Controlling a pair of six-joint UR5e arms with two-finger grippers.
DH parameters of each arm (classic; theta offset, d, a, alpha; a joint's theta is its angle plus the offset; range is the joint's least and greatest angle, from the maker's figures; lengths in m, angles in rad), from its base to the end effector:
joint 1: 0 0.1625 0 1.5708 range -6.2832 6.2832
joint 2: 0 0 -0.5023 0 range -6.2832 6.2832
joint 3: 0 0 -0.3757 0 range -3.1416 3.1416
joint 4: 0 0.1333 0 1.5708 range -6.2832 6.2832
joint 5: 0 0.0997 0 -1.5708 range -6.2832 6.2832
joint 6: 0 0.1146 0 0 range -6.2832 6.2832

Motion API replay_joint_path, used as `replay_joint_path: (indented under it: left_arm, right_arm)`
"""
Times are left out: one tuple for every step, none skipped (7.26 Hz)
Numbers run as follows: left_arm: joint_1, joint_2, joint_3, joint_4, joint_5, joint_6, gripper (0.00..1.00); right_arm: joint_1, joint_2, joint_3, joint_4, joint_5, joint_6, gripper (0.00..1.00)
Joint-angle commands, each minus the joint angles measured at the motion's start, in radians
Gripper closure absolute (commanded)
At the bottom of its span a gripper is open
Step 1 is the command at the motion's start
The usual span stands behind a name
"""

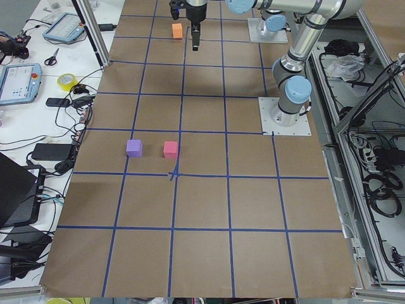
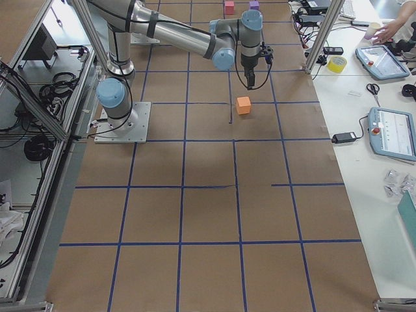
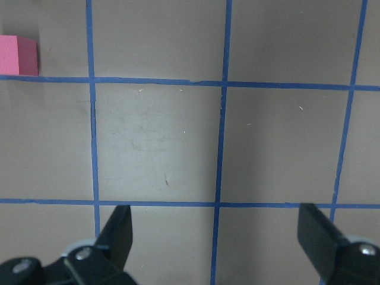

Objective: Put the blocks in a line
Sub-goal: 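Close the right gripper on the orange cube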

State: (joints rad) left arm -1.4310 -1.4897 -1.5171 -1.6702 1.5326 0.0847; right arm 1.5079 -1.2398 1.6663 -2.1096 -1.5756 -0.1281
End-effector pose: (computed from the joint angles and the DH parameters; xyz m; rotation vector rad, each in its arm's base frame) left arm -0.0757 -0.4502 0.6027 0.0845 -3.1059 0.0613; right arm 0.0937 -0.6243 0.3794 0.1013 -3.1196 0.1739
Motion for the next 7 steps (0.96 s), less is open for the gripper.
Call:
replay_joint_path:
  left_arm:
    - [-0.008,-0.007,0.002,0.003,-0.003,-0.003,0.0]
    - [-0.009,-0.003,0.0,0.003,-0.005,-0.003,0.0]
    - [-0.012,-0.007,0.002,0.003,-0.005,-0.003,0.0]
    - [-0.012,-0.007,-0.005,0.003,-0.003,-0.005,0.0]
    - [-0.012,-0.004,0.0,0.003,-0.003,-0.005,0.0]
    - [-0.008,0.006,-0.003,0.003,-0.003,-0.003,0.0]
    - [-0.008,0.008,-0.006,0.003,0.001,-0.003,0.0]
  right_arm:
    - [0.0,0.12,0.001,-0.091,-0.001,-0.001,0.0]
    - [-0.003,0.155,0.001,-0.098,0.002,-0.002,0.0]
    - [-0.003,0.177,0.001,-0.095,-0.003,-0.004,0.0]
    - [-0.003,0.181,0.006,-0.084,-0.007,-0.01,0.0]
    - [-0.003,0.18,0.018,-0.075,-0.049,-0.011,0.0]
    - [-0.005,0.178,0.035,-0.075,-0.066,-0.011,0.18]
    - [-0.005,0.177,0.036,-0.075,-0.058,-0.011,0.8]
